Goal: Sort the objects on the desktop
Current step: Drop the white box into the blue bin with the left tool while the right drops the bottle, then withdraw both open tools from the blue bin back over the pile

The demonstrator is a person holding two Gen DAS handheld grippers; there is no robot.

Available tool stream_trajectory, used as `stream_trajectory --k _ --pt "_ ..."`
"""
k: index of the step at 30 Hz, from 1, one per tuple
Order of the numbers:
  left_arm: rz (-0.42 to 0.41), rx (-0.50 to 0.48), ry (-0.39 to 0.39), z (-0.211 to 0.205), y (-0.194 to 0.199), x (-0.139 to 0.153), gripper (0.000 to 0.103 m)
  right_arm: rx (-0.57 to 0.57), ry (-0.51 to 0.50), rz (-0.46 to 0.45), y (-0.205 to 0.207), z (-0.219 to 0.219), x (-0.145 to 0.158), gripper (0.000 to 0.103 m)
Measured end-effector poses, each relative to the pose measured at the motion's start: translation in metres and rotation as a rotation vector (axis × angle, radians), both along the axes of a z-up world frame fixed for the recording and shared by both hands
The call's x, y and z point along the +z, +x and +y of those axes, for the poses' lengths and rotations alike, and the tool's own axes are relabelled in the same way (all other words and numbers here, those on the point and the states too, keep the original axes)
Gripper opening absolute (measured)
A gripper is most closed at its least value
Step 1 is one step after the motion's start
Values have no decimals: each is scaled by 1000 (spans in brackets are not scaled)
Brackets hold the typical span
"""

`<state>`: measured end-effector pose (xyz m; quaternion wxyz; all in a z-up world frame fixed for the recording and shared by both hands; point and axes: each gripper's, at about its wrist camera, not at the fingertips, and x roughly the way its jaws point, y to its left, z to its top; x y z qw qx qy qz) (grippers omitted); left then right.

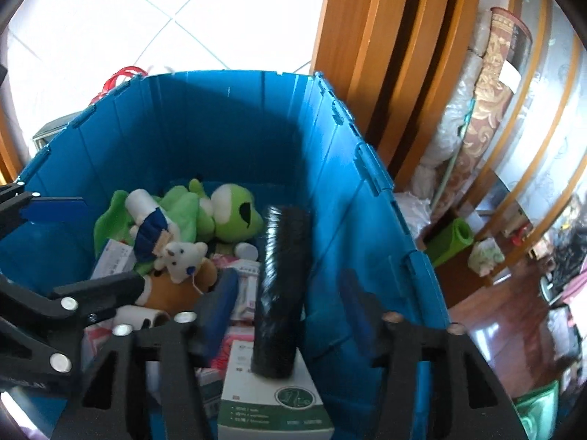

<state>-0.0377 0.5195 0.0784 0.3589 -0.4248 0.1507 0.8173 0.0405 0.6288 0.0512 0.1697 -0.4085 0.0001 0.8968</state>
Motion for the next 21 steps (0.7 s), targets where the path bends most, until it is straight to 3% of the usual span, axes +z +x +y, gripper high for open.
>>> stream_trajectory --k 8,15,21 --pt "91 51 42 -34 6 19 89 -12 15 31 4 -2 7 93" --pt "128 141 93 -70 5 31 89 10 1 67 5 -14 16 102" --pt "120 182 130 -99 1 33 89 15 -2 78 2 -25 20 103"
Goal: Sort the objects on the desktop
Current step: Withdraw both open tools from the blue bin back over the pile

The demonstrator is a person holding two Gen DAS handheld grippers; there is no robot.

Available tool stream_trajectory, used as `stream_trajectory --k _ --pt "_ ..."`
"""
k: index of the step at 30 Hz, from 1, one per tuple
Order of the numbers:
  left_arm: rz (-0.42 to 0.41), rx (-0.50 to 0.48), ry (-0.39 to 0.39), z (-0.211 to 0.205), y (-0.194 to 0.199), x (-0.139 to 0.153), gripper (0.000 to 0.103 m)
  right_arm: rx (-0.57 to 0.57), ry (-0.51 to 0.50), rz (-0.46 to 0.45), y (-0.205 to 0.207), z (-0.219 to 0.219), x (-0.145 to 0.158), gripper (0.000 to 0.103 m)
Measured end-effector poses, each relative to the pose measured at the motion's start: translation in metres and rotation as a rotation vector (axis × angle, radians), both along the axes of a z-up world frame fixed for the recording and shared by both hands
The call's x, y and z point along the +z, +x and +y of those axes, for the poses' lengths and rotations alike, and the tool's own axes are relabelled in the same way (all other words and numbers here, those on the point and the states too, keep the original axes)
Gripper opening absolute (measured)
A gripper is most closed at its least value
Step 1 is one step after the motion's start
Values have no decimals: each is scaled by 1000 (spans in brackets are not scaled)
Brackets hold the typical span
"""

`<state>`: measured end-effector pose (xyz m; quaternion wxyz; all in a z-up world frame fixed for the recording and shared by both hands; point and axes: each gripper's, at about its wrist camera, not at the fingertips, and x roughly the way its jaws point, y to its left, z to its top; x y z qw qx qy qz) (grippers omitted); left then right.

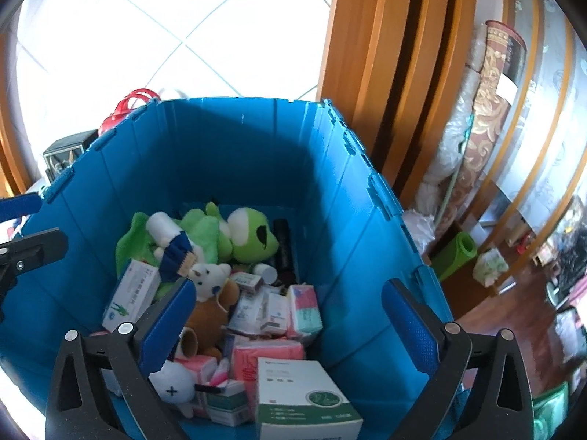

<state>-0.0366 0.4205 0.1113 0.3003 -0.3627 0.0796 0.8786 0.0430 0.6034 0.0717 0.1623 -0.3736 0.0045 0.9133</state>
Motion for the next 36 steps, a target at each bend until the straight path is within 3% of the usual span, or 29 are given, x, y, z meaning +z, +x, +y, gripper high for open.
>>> stream_trajectory --k 6,10,15,27,31,36 --pt "82 81 31 -46 2 19 89 25 -44 17 -2 -15 6 103" --pt "143 158 38 -93 2 30 89 56 -44 54 -1 -39 18 103" --pt "161 280 28 -165 -7 24 89 122 -44 110 -5 -85 36 103" --pt "47 576 -73 -387 -36 -53 89 272 -95 222 -28 -223 72 103" --pt "0 671 -75 -461 -38 -81 89 297 -113 224 -41 -267 71 103" --pt "-31 727 -100 -520 -41 -114 89 318 -156 188 -64 -314 54 103"
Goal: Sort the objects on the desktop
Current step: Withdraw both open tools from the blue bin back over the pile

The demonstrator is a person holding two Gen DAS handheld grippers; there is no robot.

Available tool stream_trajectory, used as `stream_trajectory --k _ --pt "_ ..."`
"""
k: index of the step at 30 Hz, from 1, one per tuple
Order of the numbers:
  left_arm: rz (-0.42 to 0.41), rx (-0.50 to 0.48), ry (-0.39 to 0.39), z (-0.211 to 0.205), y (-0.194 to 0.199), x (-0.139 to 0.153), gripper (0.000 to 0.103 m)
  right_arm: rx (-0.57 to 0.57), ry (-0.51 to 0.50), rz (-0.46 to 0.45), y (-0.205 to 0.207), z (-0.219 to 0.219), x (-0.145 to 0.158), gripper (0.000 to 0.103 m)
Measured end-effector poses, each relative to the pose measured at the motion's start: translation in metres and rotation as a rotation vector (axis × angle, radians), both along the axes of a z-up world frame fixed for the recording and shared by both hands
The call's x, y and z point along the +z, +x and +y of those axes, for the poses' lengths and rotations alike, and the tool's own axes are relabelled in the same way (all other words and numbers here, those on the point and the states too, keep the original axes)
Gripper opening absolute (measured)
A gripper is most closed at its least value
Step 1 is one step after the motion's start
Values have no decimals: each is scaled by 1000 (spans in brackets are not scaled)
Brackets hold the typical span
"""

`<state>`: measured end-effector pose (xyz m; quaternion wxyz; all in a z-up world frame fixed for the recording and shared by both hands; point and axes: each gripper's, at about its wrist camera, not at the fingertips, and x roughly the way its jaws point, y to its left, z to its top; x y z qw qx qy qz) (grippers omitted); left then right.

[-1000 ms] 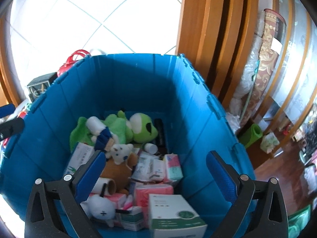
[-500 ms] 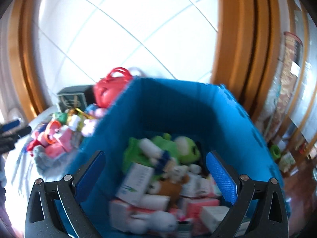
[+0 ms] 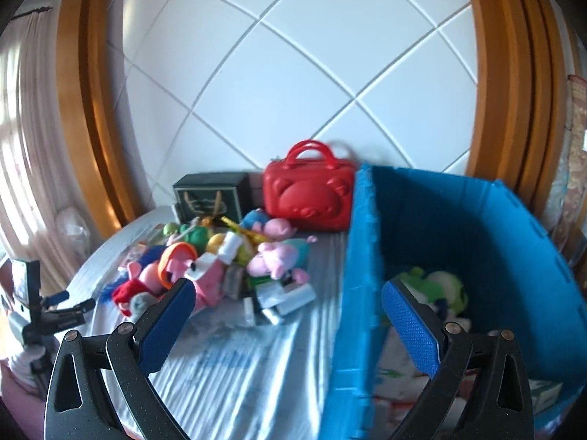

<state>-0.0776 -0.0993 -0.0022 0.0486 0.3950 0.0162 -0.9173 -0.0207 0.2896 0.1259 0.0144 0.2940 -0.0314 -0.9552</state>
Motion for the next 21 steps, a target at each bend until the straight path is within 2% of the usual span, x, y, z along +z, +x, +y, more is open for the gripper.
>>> stream_trajectory --k 3,7,14,21 --pt "-37 -1 -12 -18 -5 -24 89 13 -14 -37 -13 -19 -14 103" --pt "-79 0 18 -29 -14 -43 89 15 -27 -112 -32 -36 -41 103" --pt "-102 29 59 -46 -37 -59 89 19 -45 -247 -74 -55 -92 103" --pt "-121 59 83 -54 -82 -75 89 87 -49 -333 -119 -90 -131 103"
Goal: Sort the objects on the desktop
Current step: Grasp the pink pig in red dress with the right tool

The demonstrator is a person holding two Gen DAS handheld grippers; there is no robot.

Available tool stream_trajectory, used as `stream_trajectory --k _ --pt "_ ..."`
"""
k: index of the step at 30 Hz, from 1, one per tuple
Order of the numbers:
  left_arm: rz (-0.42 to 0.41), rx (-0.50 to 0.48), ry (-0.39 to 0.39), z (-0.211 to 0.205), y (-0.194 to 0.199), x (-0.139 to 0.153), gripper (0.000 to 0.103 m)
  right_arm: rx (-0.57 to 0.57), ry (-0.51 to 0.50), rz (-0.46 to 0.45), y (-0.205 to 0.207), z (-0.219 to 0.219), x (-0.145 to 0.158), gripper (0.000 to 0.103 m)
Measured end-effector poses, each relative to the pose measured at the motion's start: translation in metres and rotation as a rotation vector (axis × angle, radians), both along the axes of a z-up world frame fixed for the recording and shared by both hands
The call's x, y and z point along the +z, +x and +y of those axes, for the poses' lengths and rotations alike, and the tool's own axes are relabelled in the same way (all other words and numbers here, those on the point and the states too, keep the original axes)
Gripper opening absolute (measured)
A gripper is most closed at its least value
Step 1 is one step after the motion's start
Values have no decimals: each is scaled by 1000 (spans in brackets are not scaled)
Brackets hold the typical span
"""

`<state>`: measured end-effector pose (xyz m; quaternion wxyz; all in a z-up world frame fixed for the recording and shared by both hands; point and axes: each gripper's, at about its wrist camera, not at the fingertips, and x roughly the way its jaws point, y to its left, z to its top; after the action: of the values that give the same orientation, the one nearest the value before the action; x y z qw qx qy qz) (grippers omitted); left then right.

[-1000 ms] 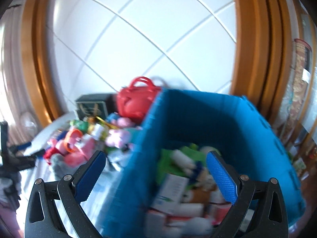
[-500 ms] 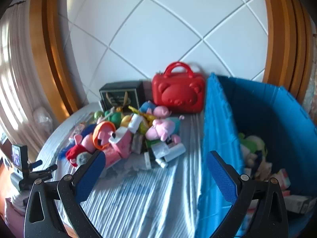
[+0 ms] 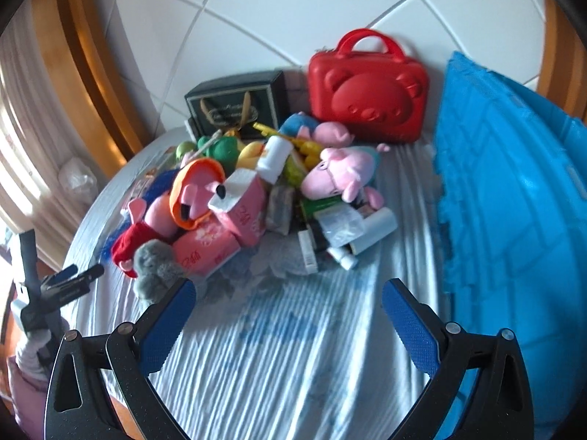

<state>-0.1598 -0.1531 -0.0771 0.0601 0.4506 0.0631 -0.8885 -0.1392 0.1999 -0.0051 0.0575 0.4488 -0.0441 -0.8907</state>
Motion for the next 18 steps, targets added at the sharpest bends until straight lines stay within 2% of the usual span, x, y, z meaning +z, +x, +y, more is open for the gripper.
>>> stream_trajectory --k 6,11,13,16,18 --pt "-78 2 8 0 -56 -32 89 64 7 -53 -46 -40 -29 103" --pt "-189 -5 38 -3 -92 -83 89 120 21 -94 -84 -75 -51 103" --pt "-211 -9 31 -8 -93 -101 92 145 30 -105 -98 -90 -58 103" --pt "-178 -23 36 -22 -82 -107 92 211 40 -113 -118 -118 -68 103" --pt "-187 -28 -29 -32 -73 -110 92 258 45 -124 -129 -138 -75 103"
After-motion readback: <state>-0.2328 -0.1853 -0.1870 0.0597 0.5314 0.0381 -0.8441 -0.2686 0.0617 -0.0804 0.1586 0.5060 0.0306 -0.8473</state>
